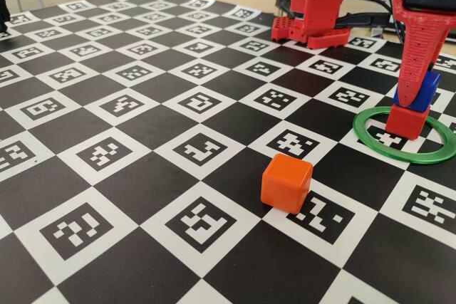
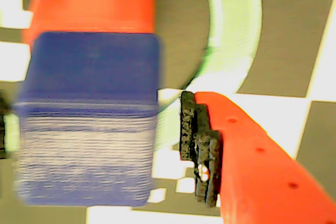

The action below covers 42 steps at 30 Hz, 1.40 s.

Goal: Grab the red cube then put it in the green circle then put the blue cube on top and finally the orange cube on top

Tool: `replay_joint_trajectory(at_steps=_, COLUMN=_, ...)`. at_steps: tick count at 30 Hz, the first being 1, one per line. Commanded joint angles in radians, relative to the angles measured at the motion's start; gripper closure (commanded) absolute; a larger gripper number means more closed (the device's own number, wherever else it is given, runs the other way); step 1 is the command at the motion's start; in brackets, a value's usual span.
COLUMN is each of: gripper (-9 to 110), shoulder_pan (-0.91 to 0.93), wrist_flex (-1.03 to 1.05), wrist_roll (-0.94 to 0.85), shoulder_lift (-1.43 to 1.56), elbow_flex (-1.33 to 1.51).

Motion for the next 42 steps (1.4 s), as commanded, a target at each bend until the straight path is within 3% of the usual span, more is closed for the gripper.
replay_joint_trajectory(at_steps=1, gripper=71, shoulder_pan=-0.031, wrist_flex=0.015, wrist_roll=0.009, shoulder_lift=0.044, elbow_flex=-0.006)
replay_joint_trajectory(at_steps=24, gripper=62, shoulder_pan=0.025, wrist_flex=0.322, wrist_roll=-0.08, shoulder_lift=0.055, elbow_flex=-0.407)
replay_joint_trajectory(at_steps=42, gripper=61, shoulder_pan=0.281, wrist_flex=0.408, wrist_roll=-0.235, shoulder_lift=-0.199, elbow_flex=-0.828)
